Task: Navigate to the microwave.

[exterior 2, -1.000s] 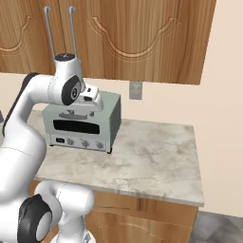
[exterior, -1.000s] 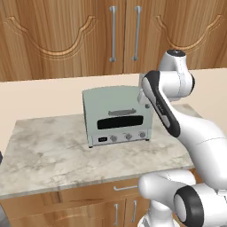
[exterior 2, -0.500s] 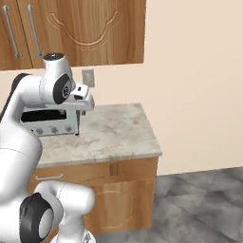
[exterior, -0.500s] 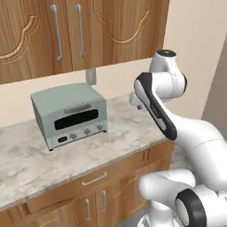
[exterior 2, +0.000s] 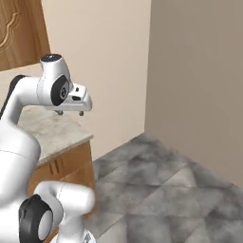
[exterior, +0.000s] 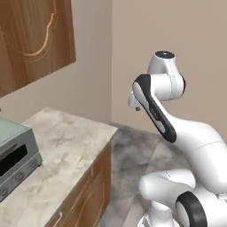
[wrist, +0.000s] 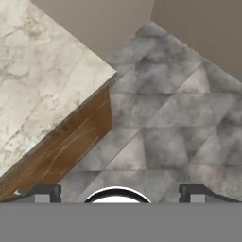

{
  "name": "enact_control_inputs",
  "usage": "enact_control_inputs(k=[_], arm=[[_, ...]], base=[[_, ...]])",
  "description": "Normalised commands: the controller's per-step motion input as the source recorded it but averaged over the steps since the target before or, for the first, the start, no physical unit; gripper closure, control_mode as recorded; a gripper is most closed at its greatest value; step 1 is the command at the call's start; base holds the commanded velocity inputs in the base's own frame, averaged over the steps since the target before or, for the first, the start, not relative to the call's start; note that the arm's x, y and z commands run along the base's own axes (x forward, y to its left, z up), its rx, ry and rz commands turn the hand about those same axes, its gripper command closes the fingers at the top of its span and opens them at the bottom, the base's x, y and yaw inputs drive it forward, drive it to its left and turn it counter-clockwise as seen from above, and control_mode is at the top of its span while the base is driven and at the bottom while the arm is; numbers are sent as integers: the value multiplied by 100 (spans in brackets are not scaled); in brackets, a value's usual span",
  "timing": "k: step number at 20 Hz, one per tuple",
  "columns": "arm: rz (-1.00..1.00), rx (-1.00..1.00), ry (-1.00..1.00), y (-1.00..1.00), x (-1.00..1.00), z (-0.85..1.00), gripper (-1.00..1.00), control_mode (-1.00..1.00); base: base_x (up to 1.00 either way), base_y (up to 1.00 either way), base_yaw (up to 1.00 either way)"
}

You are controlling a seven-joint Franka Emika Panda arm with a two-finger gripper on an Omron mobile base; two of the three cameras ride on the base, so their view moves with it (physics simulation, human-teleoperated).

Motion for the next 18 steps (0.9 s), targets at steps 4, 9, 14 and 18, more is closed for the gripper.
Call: enact_control_inputs(k=[4,9,14,18], arm=[[0,0,0,0,0,0,-100,100],[0,0,0,0,0,0,-100,100],[0,0,0,0,0,0,-100,100],[0,0,0,0,0,0,-100,100]], base=[[-6,-14,-92],[-2,-15,-94],[0,-19,-94],[0,-27,-91]])
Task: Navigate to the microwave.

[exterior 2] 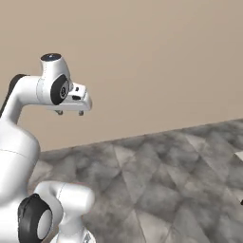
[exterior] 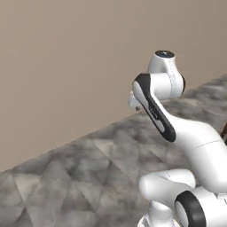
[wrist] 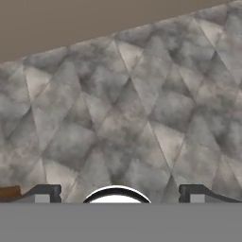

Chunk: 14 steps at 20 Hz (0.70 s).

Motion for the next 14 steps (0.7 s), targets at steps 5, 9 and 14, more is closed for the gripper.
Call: enact_control_inputs(k=[5,9,14], arm=[[0,0,0,0,0,0,-100,100],[0,0,0,0,0,0,-100,100],[0,0,0,0,0,0,-100,100]], base=[[0,-38,-89],[0,-48,-85],[8,-62,-77]])
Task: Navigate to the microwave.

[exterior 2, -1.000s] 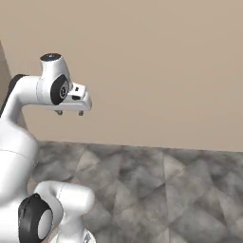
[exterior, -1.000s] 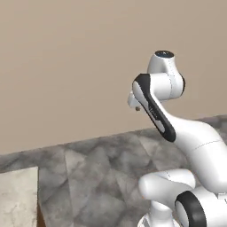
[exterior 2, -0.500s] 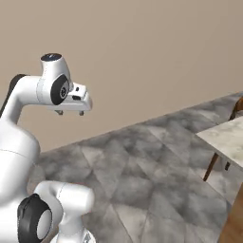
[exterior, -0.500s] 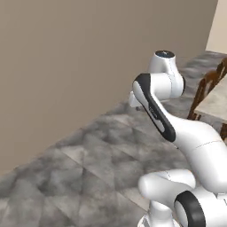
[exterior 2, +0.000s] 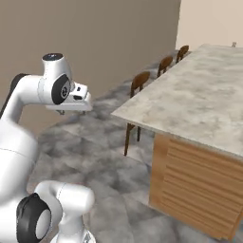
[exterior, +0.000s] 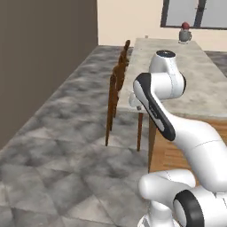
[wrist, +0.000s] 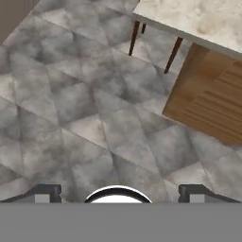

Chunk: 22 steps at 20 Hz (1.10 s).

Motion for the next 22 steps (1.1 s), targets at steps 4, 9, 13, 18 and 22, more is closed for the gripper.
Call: enact_control_inputs(k=[4,9,13,18,22], arm=[[0,0,0,0,0,0,-100,100],[0,0,0,0,0,0,-100,100],[0,0,0,0,0,0,-100,100],[0,0,0,0,0,0,-100,100],[0,0,0,0,0,0,-100,100]], base=[[18,-81,-74],[27,-98,-65],[38,-100,-53],[53,-95,-51],[76,-85,-45]])
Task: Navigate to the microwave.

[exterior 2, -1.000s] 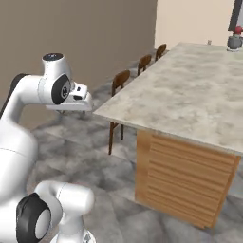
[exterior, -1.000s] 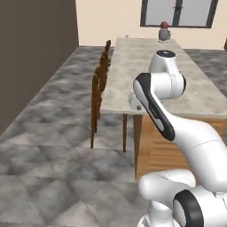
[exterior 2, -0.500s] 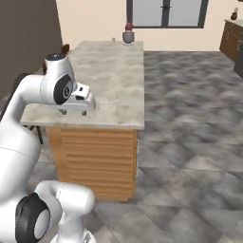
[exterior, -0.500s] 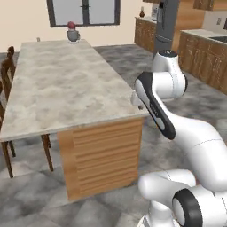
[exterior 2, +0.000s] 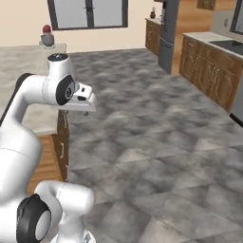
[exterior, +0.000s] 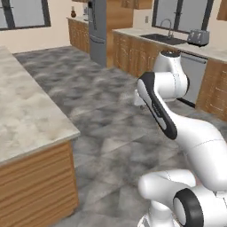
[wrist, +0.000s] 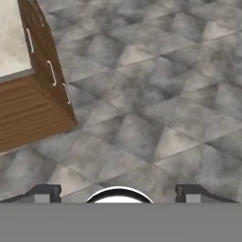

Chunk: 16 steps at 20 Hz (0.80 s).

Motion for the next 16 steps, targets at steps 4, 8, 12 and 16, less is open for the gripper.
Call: enact_control_inputs(k=[4,8,12,16], arm=[[0,0,0,0,0,0,-100,100],[0,0,0,0,0,0,-100,100],[0,0,0,0,0,0,-100,100],[0,0,0,0,0,0,-100,100]], base=[[91,-79,-41],[89,-76,-37],[78,-75,-40],[71,-75,-48]])
